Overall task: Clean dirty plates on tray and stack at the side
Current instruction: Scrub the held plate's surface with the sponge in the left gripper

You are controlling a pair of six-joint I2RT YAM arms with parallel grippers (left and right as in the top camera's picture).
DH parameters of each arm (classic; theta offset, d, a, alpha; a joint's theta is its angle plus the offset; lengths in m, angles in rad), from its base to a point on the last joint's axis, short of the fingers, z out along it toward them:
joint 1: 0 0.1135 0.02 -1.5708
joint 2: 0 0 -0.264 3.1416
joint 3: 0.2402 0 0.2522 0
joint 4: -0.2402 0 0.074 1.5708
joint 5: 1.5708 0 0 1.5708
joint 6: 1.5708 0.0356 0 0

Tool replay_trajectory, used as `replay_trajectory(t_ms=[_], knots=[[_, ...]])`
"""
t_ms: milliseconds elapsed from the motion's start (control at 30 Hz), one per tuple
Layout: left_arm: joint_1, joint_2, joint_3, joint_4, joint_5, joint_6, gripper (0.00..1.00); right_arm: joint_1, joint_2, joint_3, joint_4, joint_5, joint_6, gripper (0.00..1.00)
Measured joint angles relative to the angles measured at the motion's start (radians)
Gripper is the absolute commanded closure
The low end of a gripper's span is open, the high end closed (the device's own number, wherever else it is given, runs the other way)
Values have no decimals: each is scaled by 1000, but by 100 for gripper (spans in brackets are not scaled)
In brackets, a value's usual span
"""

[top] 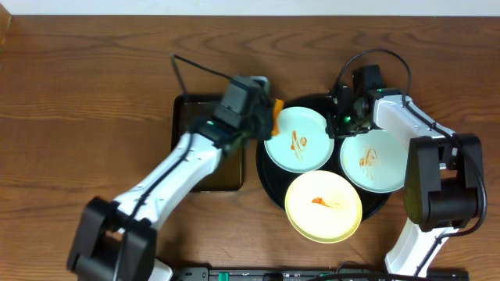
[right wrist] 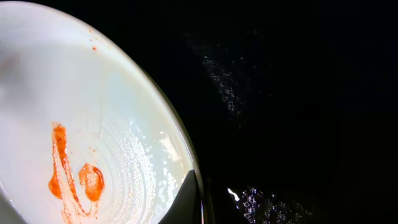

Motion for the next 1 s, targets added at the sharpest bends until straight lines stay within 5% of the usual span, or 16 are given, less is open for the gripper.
replay_trajectory(t_ms=[467, 1000], knots=[[-207, 247, 1, 243, 4, -171, 93, 0, 0, 0, -2, 0, 0, 99], [-210, 355, 5, 314, -34, -210, 92, 0, 0, 1, -11, -1, 0, 99]])
